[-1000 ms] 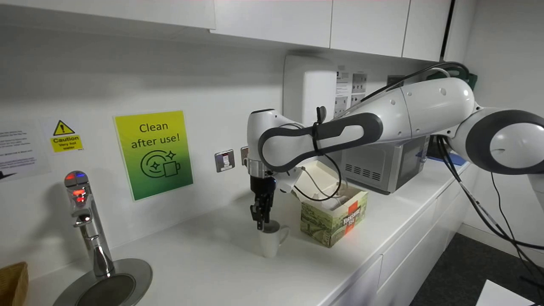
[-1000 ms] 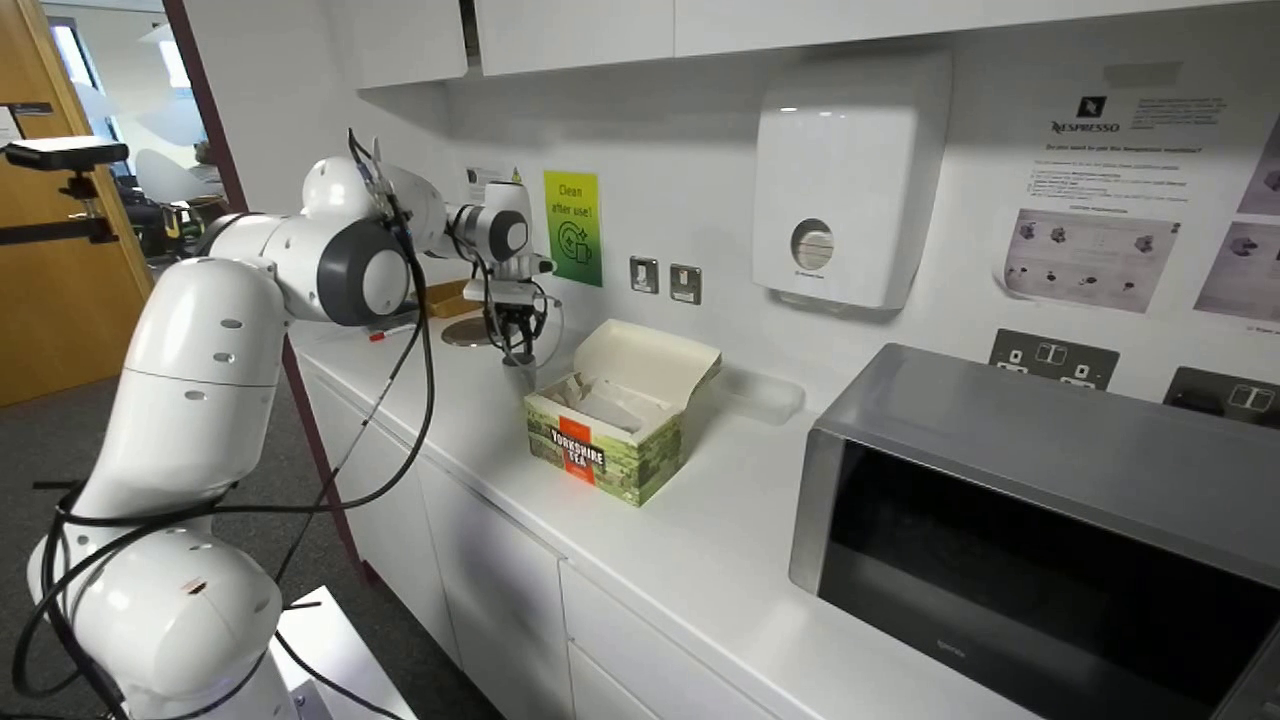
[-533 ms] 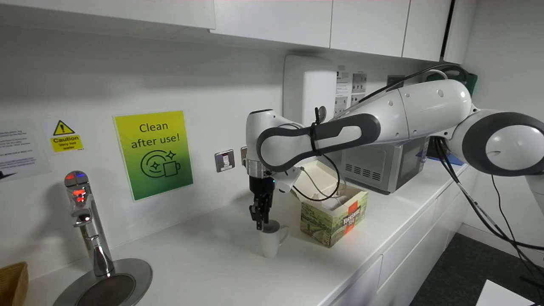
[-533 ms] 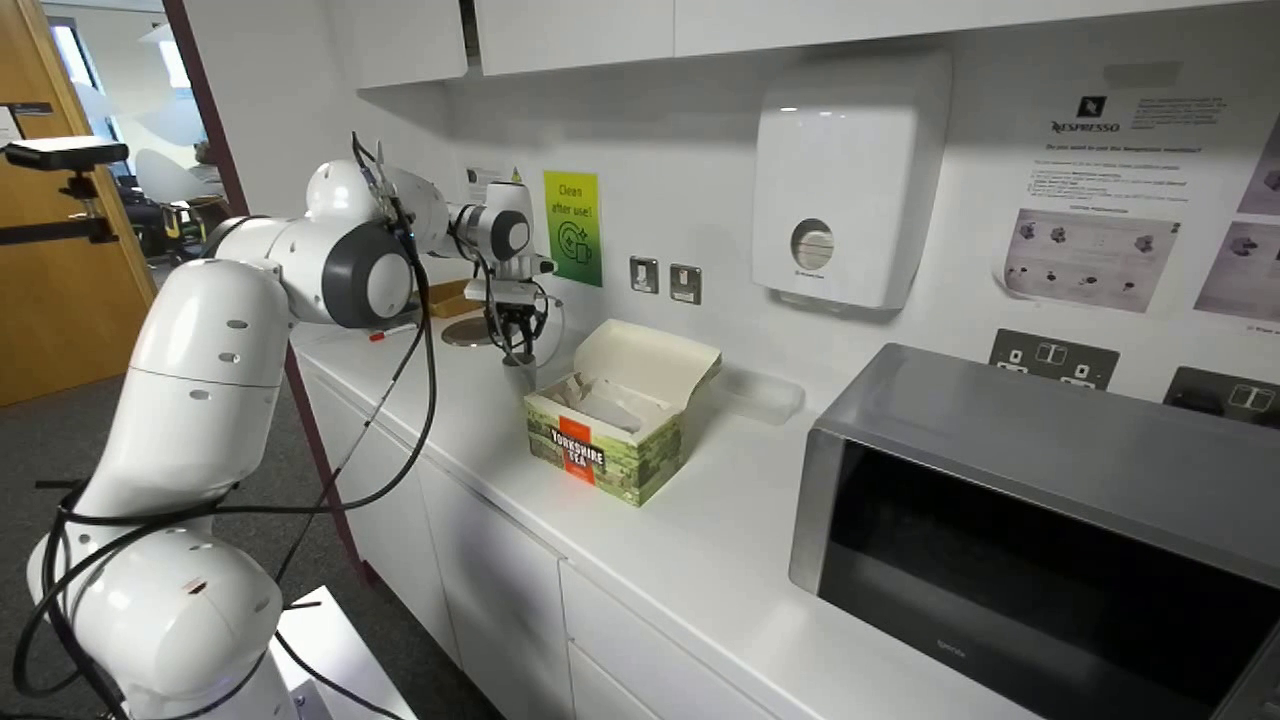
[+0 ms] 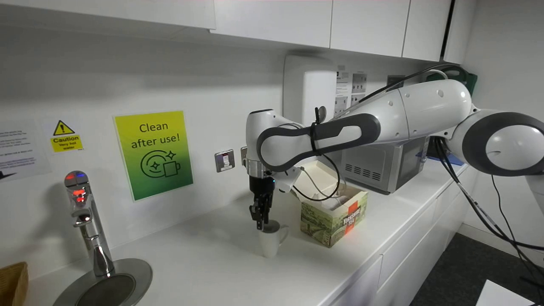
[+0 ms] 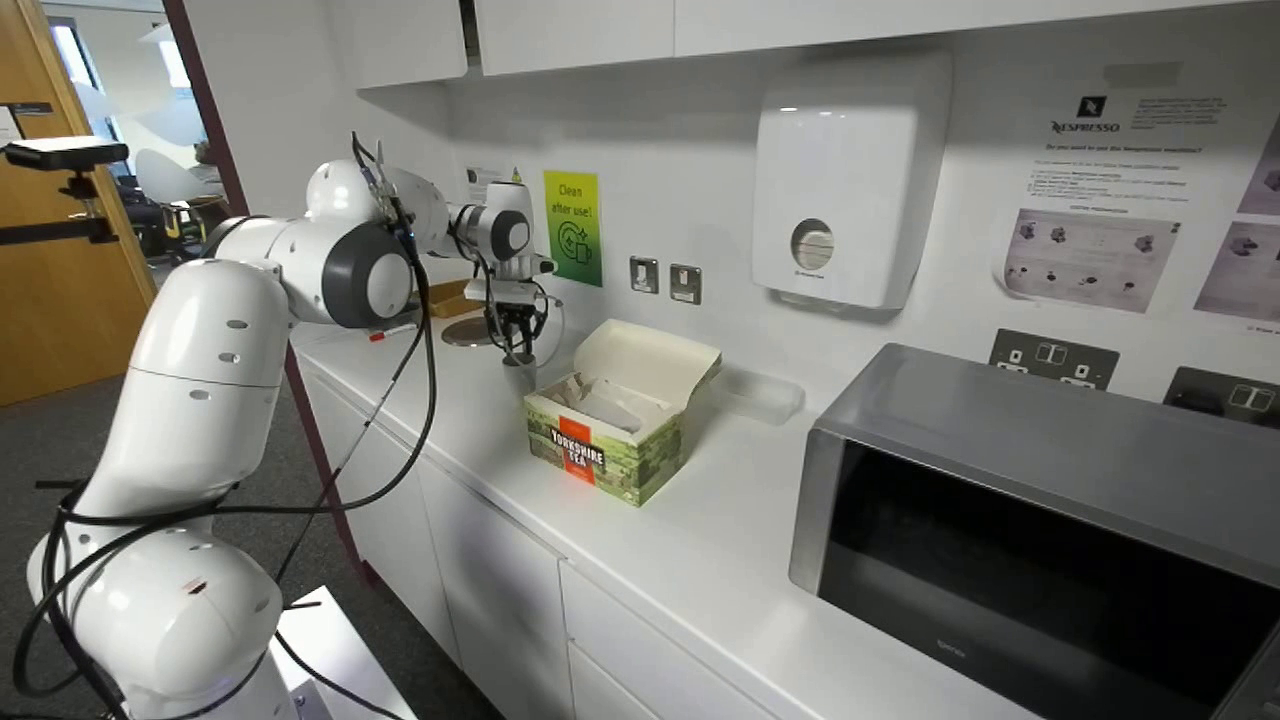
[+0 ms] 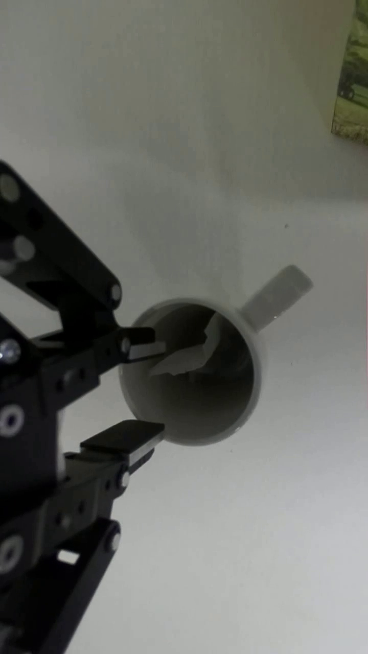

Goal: Move the teabag from the cup to the box

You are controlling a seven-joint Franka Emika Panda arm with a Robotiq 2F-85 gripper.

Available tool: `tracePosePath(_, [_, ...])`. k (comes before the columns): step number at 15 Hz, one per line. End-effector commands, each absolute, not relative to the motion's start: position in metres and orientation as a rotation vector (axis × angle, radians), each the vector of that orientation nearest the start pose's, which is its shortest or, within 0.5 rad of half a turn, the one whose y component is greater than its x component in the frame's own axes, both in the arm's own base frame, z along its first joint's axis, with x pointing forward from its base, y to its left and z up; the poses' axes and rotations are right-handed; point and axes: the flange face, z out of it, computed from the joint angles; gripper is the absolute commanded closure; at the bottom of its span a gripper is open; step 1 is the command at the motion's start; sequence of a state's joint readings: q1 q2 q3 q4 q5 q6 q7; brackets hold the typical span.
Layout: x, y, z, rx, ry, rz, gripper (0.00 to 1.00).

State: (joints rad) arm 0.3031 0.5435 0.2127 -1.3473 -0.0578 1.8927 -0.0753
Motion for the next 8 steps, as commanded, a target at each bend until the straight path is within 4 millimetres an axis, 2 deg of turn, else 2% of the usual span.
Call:
tracePosePath(1, [0.631, 0.314, 0.430, -2.948, -0.911, 0.019, 0.59])
tracePosePath(8, [0.620, 0.313, 0.435, -2.950, -0.923, 0.013, 0.57])
